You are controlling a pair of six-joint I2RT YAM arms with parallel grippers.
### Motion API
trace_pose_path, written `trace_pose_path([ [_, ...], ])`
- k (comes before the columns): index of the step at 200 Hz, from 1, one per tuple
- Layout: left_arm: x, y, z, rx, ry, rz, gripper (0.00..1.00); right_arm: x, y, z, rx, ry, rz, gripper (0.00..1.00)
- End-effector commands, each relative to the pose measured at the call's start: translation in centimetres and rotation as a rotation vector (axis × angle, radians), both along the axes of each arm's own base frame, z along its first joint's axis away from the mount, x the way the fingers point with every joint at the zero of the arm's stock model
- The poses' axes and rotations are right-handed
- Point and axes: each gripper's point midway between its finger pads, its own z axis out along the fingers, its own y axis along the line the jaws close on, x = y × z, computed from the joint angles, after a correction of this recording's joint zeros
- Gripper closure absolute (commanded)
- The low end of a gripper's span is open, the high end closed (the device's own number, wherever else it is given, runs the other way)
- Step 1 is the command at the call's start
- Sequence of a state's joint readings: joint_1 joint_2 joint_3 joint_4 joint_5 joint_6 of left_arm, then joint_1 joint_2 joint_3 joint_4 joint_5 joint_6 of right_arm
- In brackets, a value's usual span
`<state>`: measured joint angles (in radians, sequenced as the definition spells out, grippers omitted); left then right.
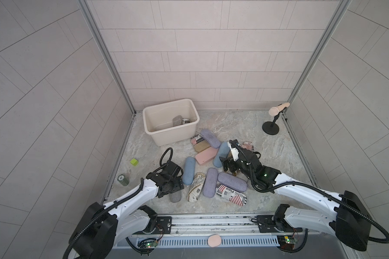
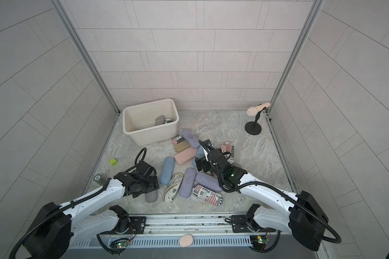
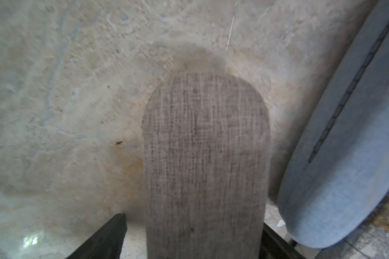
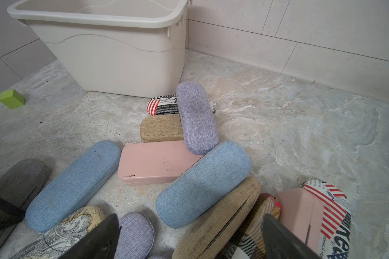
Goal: Put the glasses cases into the storage boxes
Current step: Pick up the glasses case at the center of the board.
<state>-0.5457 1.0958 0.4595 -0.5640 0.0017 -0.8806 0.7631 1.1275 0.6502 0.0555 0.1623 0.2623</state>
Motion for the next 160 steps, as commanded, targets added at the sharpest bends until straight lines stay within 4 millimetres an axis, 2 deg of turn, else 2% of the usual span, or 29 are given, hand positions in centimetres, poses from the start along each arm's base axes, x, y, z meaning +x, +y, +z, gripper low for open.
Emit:
trace_pose_path([
  [1,-0.6,0.3,-1.7,0.015,0.042,0.032,0.17,0.0,0.1,0.8,0.02,-0.011,0.001,0.0],
  [24,-0.6,0.8,-1.6,0.035,0.027,0.044,0.34,0.0,-0.1,1.0,0.026,-0.018,-0.007,0.01],
  [47,0.0,1.3,0.4,0.072,-0.005,0.021,0.49,-0.1,-0.1,1.1,0.035,-0.022,-0.007,0.02],
  [74,1.6,1.4,5.1,0.118,-0.069,-0.036,0.5,-0.4,1.0,0.9,0.061,-0.002,0.048,0.02],
  [91,3.0,1.2,8.9,0.138,-0.127,-0.076,0.5,-1.6,3.5,1.0,0.113,0.03,0.189,0.02],
  [106,4.5,0.8,11.9,0.161,-0.191,-0.12,0.5,-3.6,6.1,1.7,0.193,0.056,0.355,0.03],
  [117,5.7,0.7,14.0,0.178,-0.241,-0.142,0.5,-4.6,7.0,2.0,0.208,0.06,0.426,0.03],
  [141,8.2,0.4,17.8,0.231,-0.292,-0.189,0.49,-4.0,6.3,1.6,0.162,0.045,0.373,0.03],
  [160,10.4,-0.4,19.8,0.256,-0.307,-0.236,0.49,-3.6,5.7,1.7,0.156,0.027,0.332,0.03],
])
